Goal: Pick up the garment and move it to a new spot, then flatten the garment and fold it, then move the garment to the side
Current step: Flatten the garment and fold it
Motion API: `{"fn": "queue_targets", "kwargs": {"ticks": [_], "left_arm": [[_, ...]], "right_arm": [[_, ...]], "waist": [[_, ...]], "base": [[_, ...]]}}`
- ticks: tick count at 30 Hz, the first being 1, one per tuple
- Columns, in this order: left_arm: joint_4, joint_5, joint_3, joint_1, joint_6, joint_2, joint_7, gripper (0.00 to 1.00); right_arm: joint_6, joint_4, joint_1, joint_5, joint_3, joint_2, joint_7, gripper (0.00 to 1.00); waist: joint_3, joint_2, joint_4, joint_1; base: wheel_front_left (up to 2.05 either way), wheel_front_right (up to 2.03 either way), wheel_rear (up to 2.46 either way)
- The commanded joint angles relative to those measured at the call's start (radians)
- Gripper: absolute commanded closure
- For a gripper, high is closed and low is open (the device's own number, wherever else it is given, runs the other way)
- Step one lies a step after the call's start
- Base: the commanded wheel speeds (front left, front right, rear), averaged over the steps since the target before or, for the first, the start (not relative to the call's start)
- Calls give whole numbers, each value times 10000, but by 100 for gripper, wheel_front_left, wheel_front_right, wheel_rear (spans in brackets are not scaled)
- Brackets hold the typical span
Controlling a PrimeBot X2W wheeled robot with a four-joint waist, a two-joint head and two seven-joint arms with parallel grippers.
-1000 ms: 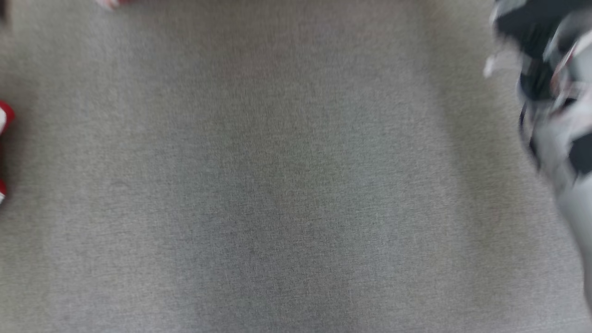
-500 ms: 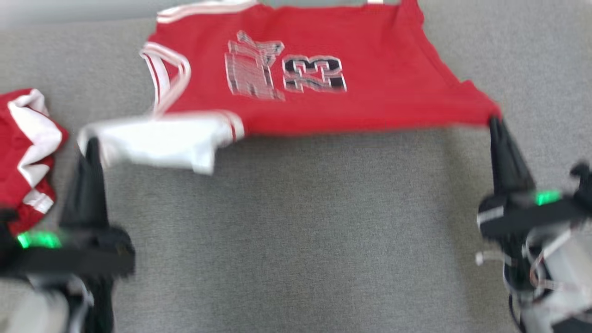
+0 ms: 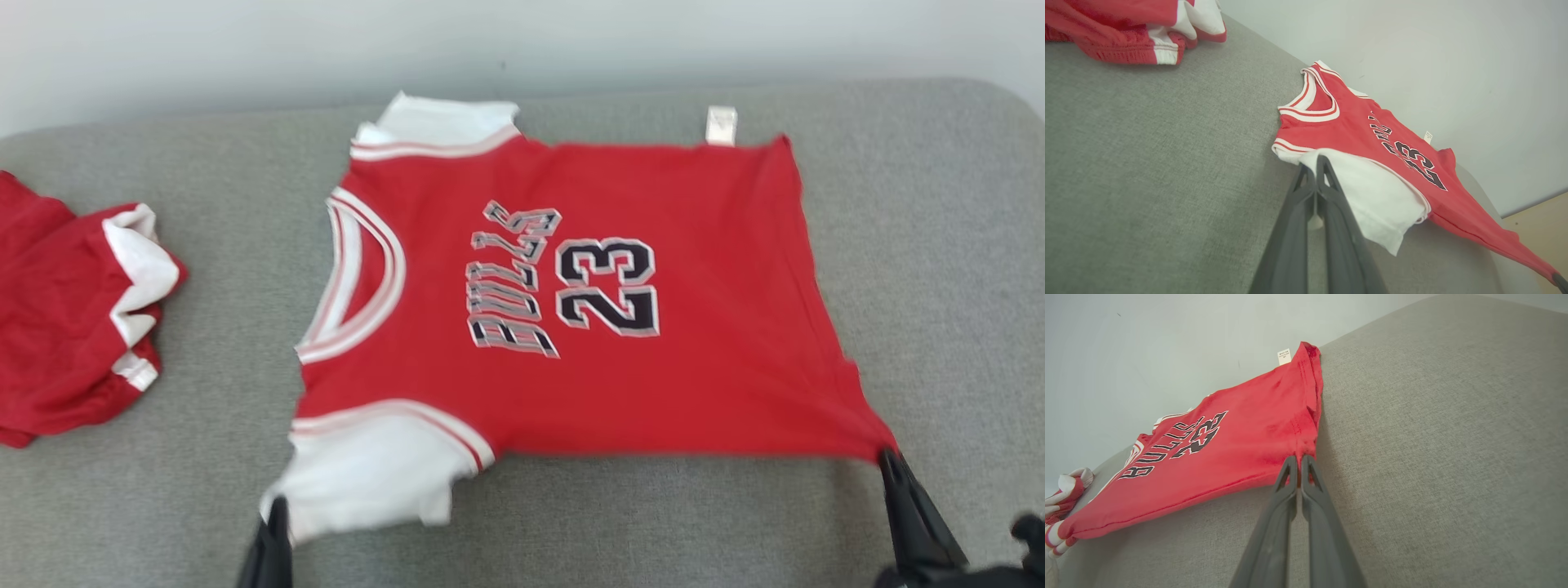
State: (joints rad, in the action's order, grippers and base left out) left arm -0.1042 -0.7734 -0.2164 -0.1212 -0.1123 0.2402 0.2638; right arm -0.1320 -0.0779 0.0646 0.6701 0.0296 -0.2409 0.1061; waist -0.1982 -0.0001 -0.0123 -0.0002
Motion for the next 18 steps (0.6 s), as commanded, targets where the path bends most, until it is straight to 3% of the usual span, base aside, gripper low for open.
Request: {"fn": "queue_targets", "kwargs": {"ticks": [1,8,18], "left_arm": [[85,154,-36,-281,71,-104,8,100],[494,390,-174,-1050,432,-358,8,100],[723,738,-295,-179,921,-108,-48,100]], "right_arm": [[28,142,327,-127,-191,92,-97,100],[28,831,1830,-421,-1092,633,-799,100],[28,1033,1338,-418,-924,885,-1118,100]], "waist": [[253,1,166,2],[419,1,314,2],[365,1,107,2]], "base": [[0,0,0],[0,0,0],[0,0,0]]}}
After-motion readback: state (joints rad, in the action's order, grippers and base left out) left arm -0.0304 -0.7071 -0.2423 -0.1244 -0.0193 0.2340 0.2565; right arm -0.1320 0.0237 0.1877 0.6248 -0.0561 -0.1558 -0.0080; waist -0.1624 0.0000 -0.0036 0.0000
